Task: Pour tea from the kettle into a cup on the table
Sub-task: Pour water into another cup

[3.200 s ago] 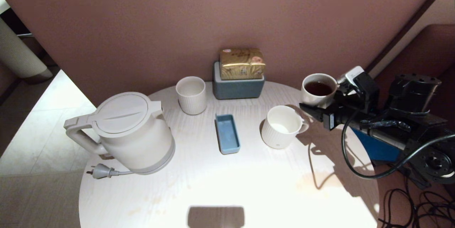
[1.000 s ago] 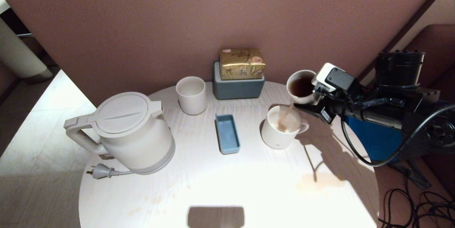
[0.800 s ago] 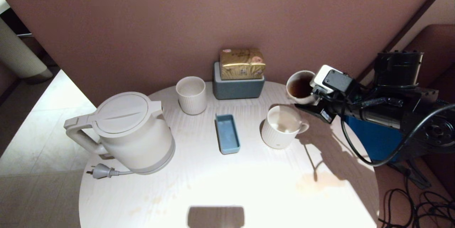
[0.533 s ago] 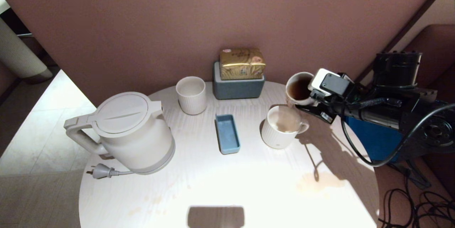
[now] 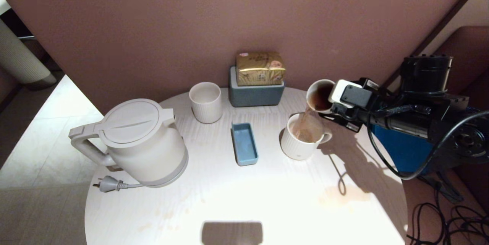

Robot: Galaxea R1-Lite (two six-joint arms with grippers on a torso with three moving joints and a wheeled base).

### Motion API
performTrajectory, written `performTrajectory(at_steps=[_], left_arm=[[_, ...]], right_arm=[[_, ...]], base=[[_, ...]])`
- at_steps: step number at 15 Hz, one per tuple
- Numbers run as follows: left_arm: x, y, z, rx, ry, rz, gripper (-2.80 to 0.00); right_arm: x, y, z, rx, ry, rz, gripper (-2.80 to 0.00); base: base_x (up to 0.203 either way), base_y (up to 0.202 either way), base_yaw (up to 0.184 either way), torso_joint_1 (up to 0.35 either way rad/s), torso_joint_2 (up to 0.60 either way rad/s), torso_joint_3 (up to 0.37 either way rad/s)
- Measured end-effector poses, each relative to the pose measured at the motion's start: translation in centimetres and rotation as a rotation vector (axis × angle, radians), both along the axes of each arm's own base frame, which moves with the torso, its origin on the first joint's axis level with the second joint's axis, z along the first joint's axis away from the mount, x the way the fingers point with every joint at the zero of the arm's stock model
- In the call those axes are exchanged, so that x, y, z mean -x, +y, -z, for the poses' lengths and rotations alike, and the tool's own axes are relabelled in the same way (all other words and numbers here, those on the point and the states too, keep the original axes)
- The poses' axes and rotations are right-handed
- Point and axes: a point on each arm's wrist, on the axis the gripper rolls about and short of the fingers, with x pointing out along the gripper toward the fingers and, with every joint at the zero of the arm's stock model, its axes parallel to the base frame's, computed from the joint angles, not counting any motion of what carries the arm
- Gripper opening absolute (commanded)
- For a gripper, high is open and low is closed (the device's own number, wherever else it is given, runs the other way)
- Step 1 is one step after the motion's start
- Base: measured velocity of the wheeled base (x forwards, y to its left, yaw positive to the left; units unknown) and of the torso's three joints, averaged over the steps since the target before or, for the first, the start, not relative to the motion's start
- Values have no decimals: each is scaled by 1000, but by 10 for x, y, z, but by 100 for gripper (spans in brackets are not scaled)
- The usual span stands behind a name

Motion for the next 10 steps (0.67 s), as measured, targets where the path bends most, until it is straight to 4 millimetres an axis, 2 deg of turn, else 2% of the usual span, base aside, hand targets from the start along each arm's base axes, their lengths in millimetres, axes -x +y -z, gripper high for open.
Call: performTrajectory(at_steps=[10], left_arm=[[0,0,0,0,0,1,-280]], right_arm=[[3,-1,-5,92,-53,-5,-280]], base=[[0,0,0,0,0,0]])
